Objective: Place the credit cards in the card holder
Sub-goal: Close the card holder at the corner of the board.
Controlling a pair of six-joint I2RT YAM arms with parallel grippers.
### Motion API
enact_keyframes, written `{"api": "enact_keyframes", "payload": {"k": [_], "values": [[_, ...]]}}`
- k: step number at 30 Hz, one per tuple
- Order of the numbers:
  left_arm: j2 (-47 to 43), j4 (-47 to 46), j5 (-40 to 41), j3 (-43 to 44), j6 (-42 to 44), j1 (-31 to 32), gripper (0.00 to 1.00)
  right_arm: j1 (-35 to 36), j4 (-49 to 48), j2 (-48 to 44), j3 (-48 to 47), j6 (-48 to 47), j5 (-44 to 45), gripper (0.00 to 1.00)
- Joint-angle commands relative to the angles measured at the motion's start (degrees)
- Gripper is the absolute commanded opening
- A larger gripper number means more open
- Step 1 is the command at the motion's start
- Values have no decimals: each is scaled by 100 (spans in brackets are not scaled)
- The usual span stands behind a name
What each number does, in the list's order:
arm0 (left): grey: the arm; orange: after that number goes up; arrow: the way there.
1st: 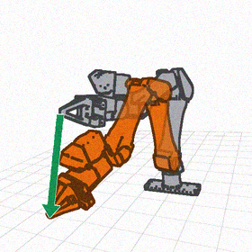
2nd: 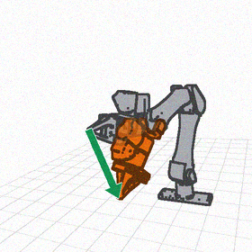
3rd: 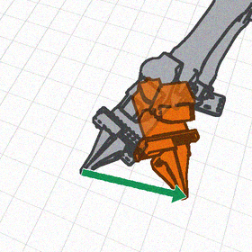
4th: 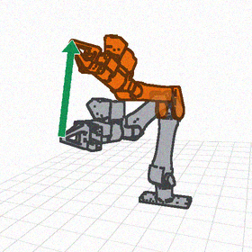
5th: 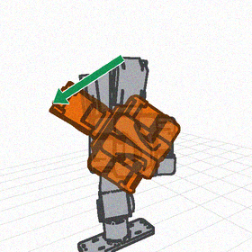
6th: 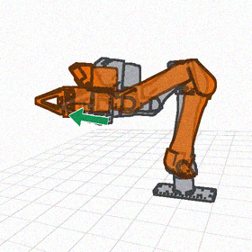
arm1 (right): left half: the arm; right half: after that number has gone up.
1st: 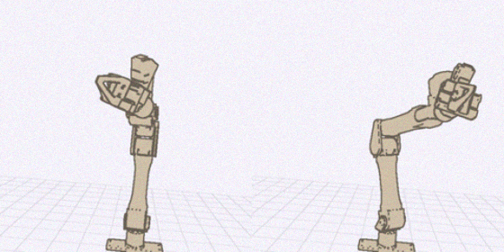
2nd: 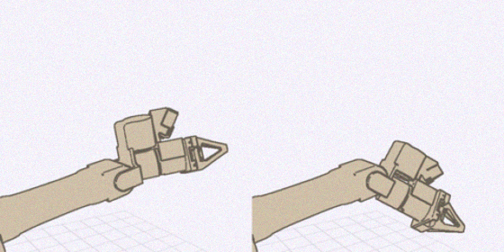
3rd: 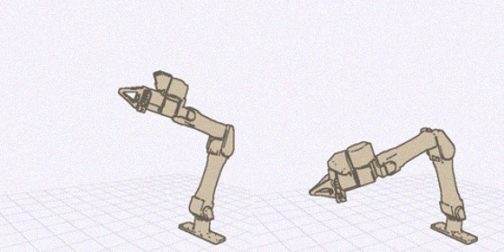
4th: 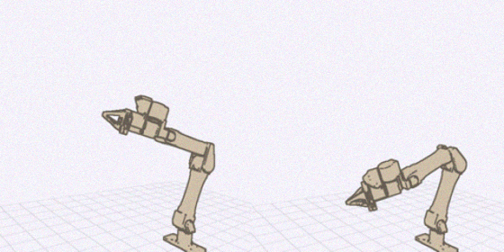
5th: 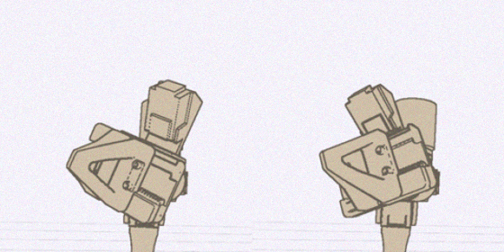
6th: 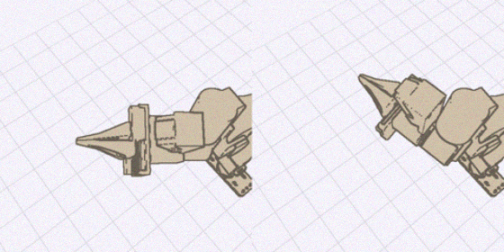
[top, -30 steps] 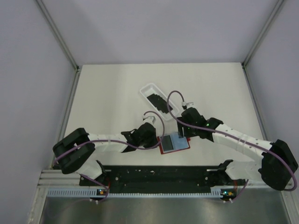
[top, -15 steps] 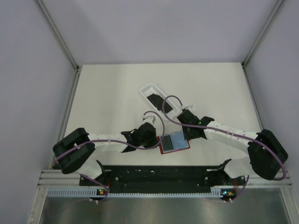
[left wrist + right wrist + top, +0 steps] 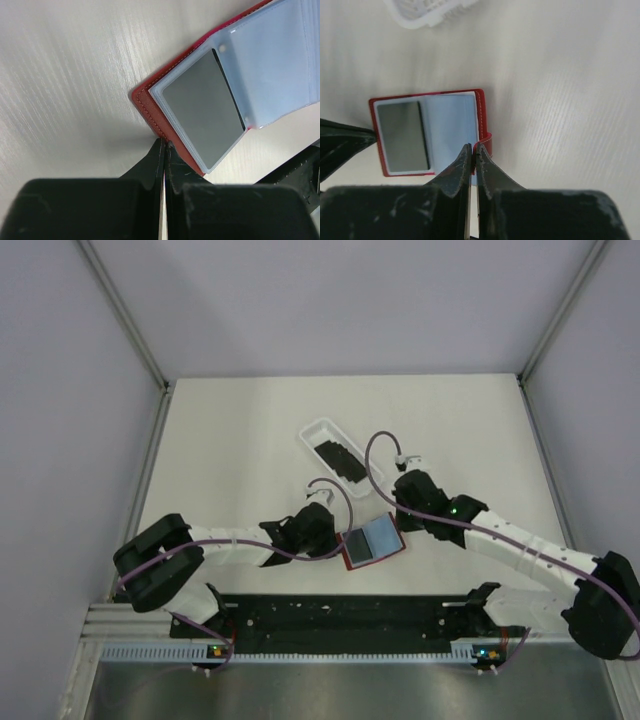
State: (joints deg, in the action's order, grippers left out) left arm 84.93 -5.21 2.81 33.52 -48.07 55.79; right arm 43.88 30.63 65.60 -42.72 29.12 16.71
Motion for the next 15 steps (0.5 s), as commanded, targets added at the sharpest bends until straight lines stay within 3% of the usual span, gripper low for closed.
{"api": "enact_keyframes", "payload": {"k": [1, 6, 15], "values": [[103, -208, -70, -21, 17, 37, 0, 59, -636, -442, -8, -91, -1202, 0], [121, -243, -88, -3, 0, 46, 0, 59, -1252, -452, 62, 225, -2609, 0], [-274, -409, 88, -502, -219, 55, 0, 112, -2561, -31, 589, 972, -3789, 0]]}}
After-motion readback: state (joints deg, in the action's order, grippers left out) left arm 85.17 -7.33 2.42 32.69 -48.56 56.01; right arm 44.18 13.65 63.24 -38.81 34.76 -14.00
